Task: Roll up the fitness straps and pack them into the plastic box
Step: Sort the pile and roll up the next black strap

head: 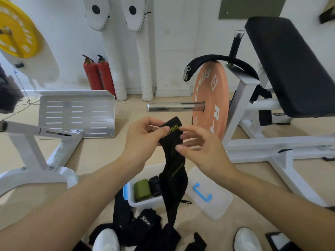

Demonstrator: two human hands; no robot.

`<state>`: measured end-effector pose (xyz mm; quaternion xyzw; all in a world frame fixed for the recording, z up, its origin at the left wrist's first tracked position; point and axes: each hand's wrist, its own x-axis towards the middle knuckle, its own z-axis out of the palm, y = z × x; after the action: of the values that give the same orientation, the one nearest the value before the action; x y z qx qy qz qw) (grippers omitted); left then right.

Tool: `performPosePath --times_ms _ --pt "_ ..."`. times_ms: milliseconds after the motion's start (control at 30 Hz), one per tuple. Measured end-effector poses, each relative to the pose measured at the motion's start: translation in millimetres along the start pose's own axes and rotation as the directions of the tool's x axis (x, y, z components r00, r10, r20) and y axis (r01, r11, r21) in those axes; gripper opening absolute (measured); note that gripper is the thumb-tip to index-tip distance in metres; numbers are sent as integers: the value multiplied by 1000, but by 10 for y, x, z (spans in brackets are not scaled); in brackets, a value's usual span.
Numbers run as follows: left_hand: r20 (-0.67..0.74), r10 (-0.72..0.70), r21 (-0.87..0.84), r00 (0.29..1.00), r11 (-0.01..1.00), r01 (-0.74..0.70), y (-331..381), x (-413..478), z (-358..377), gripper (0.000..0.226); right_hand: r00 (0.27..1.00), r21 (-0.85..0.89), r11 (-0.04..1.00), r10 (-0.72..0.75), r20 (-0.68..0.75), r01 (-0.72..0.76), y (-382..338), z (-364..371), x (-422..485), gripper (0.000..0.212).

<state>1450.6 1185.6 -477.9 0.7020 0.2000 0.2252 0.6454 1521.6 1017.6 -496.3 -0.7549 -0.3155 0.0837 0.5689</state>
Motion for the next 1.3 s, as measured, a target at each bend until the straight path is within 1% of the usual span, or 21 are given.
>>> performPosePath --times_ms 67,133,200,267,333,367,433,467,533,600,633,700,767,800,833,900,967,1067,1133,1200,1300 --pt "0 -68 -170 998 983 67 35 -27 21 8 1000 57 998 20 7 -20 -13 62 -17 54" --pt "39 -133 -270 990 953 139 53 -69 59 9 999 189 981 44 4 -44 -35 100 -26 55" --pt "82 -162 -291 983 940 179 54 -94 92 10 997 323 944 71 -5 -65 -69 103 -27 50" --pt "127 -152 -280 980 942 182 59 -100 89 12 996 387 920 79 -29 -62 -88 85 -16 45" --pt "170 -115 -243 979 958 154 77 -111 70 13 995 406 912 90 -42 -65 -84 58 5 43" --pt "183 -82 -196 980 973 118 77 -114 61 11 994 407 910 98 -41 -73 -76 44 17 42" --pt "171 6 -24 985 1000 -2 66 -105 40 11 993 406 909 115 -32 -92 -47 18 42 43" --pt "158 50 62 986 996 -61 58 -89 30 13 993 408 908 116 -19 -98 -32 -4 62 44" --pt "139 107 151 985 980 -128 46 -22 -14 16 995 416 904 90 39 -98 -24 -65 108 45" --pt "163 121 167 979 975 -148 55 57 -84 19 991 420 902 49 127 -99 -27 -143 153 44" --pt "214 103 157 971 978 -139 60 86 -120 26 984 414 904 35 174 -105 -32 -181 170 44" --pt "389 38 112 920 990 -88 67 120 -167 42 966 390 912 24 256 -126 -43 -256 193 43" --pt "539 -11 70 842 997 -32 70 116 -191 46 953 362 922 22 302 -135 -59 -320 196 42" --pt "578 -18 54 816 998 -17 67 109 -192 46 950 350 927 21 312 -136 -67 -341 193 42" --pt "589 -14 43 808 999 -15 55 103 -191 46 952 343 929 29 306 -138 -73 -354 187 42" --pt "562 27 22 827 999 -47 23 80 -176 46 969 348 925 67 239 -150 -61 -346 190 38" --pt "505 97 9 858 993 -118 -7 49 -135 43 980 375 914 95 175 -155 -13 -312 207 31" --pt "361 174 7 916 982 -189 -60 44 -71 35 978 370 915 100 180 -162 30 -239 182 28" --pt "306 229 14 924 969 -245 -89 59 -51 34 974 352 923 79 214 -153 7 -196 148 33" --pt "299 273 53 915 952 -301 -111 46 -27 31 967 344 929 49 250 -137 -2 -149 111 40" --pt "336 238 63 911 960 -274 -117 -15 37 27 961 343 927 54 273 -150 1 -103 84 59"
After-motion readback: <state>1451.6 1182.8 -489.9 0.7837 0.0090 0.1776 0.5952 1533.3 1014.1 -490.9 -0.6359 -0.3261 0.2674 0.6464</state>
